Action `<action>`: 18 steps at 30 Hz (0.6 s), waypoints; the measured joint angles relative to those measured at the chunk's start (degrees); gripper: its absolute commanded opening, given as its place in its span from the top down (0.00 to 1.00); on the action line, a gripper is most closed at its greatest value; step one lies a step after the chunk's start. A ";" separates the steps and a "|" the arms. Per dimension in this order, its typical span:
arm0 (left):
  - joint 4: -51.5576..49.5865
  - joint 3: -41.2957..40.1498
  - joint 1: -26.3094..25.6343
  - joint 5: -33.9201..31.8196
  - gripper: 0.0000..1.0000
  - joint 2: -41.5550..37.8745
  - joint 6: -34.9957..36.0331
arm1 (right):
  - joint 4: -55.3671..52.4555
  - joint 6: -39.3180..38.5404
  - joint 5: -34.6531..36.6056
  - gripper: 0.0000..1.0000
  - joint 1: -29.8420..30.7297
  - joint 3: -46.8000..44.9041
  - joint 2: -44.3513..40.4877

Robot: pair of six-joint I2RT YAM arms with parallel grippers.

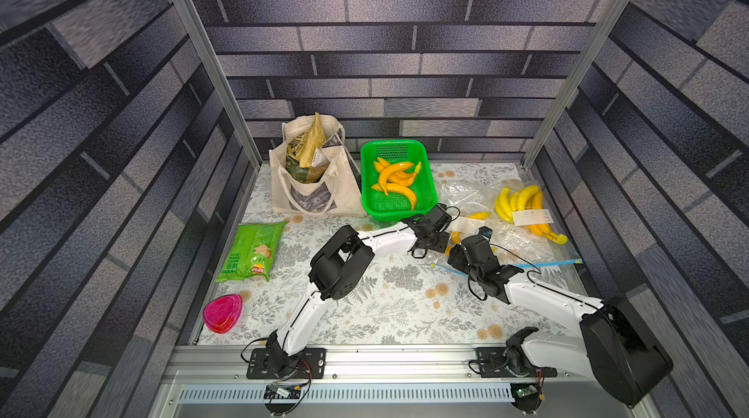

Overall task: Open the zip-top bag and take out the banana
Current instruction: Pick up the banana from the zipper food storage bag.

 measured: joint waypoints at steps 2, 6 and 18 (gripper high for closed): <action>0.20 -0.07 -0.04 -0.04 0.50 0.00 -0.15 | 0.28 0.22 -0.74 0.31 -0.39 -0.15 -0.15; 0.20 -0.07 0.42 -0.02 0.50 0.00 -0.35 | 0.26 -0.50 -3.78 0.32 -0.42 -2.27 -3.87; -2.05 1.70 1.88 0.07 0.51 0.00 -0.35 | -8.83 -3.96 -7.72 0.45 -0.24 -5.27 -14.49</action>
